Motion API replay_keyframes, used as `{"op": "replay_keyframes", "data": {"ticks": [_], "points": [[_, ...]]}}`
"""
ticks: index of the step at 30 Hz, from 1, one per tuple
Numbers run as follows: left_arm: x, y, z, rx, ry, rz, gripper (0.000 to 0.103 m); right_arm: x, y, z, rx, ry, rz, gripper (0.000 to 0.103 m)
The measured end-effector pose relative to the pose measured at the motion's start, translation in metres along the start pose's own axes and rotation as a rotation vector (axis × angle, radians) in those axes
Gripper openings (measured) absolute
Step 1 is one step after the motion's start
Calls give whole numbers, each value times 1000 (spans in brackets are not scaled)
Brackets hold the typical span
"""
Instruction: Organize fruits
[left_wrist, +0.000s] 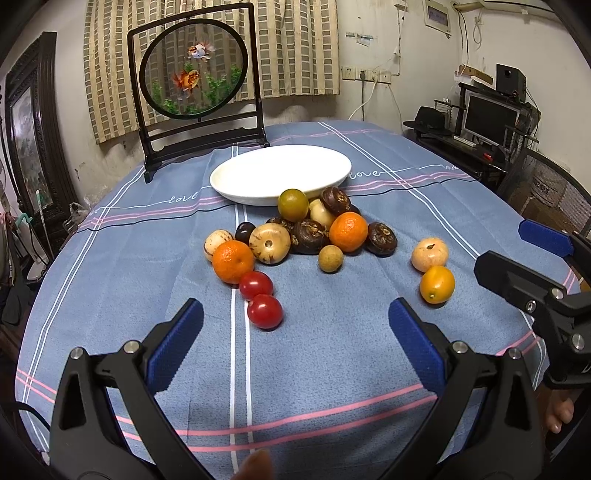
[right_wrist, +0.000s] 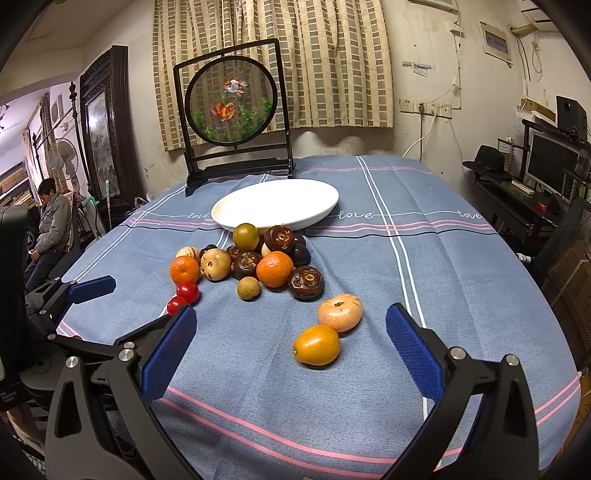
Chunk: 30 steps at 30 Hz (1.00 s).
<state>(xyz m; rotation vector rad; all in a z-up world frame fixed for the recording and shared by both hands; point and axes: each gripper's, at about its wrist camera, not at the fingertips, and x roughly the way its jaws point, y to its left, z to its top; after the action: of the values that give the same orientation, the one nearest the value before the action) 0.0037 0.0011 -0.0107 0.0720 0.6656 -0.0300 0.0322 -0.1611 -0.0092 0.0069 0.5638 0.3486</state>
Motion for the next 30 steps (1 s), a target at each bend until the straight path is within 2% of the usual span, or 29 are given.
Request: {"op": "replay_keyframes", "data": {"ticks": [30], "points": [[4,1,-1,-20,31,-8,101,2,2,-3,9,7,17,102]]}}
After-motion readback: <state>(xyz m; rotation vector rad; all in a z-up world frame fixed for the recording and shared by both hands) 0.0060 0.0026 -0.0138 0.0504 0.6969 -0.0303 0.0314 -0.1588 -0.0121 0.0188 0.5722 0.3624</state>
